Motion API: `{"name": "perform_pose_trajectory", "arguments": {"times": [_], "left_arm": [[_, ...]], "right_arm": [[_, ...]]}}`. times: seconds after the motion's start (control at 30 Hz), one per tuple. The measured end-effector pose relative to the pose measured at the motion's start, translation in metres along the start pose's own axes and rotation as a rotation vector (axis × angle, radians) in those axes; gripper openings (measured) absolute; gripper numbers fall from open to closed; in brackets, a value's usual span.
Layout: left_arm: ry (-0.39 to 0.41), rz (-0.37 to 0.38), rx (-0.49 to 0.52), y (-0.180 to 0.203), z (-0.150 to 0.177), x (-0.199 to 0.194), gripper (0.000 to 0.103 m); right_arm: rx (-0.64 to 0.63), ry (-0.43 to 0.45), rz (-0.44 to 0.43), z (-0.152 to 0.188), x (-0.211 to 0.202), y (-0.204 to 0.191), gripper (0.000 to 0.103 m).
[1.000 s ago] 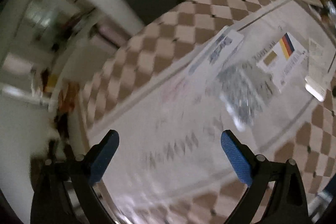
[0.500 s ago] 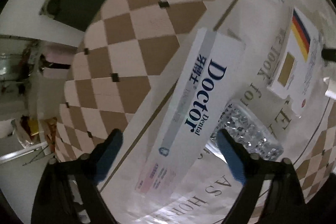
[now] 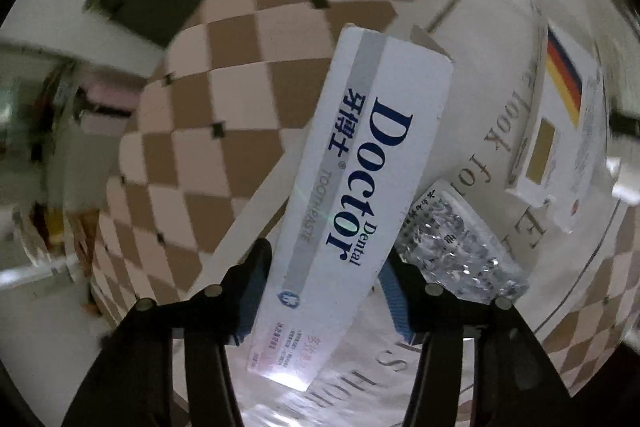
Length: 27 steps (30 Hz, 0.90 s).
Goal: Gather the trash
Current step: 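Grasp the Doctor toothpaste box with the left gripper while the right grasps the white medicine box, then carry both boxes over the bin and open both grippers to drop them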
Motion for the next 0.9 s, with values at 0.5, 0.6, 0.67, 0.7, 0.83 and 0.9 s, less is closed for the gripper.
{"name": "perform_pose_trajectory", "arguments": {"times": [0.5, 0.6, 0.67, 0.7, 0.83, 0.9], "left_arm": [[0.166, -0.088, -0.566, 0.010, 0.123, -0.129, 0.049], [0.206, -0.107, -0.650, 0.019, 0.175, -0.161, 0.049], [0.227, -0.116, -0.680, 0.023, 0.208, -0.171, 0.049], [0.238, -0.121, -0.698, 0.029, 0.226, -0.180, 0.049], [0.270, -0.108, -0.756, 0.046, 0.301, -0.211, 0.049], [0.280, -0.090, -0.782, 0.060, 0.338, -0.225, 0.049]], "right_arm": [[-0.335, 0.151, -0.189, 0.072, -0.096, -0.014, 0.076], [-0.427, 0.197, -0.214, 0.109, -0.125, -0.019, 0.076], [-0.472, 0.223, -0.229, 0.135, -0.143, -0.019, 0.076], [-0.493, 0.235, -0.238, 0.150, -0.152, -0.016, 0.076], [-0.560, 0.271, -0.269, 0.221, -0.190, -0.006, 0.076], [-0.591, 0.285, -0.278, 0.261, -0.208, 0.004, 0.076]]}}
Point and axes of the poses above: each gripper's, at about its wrist camera, not at the fingertips, and x roughly the way its jaws point, y to its right, z to its underside, the point moved 8 cm from there along x, roughly the way its jaws point, and after that the axes turned 13 degrees about y, right-handed, at the moved point
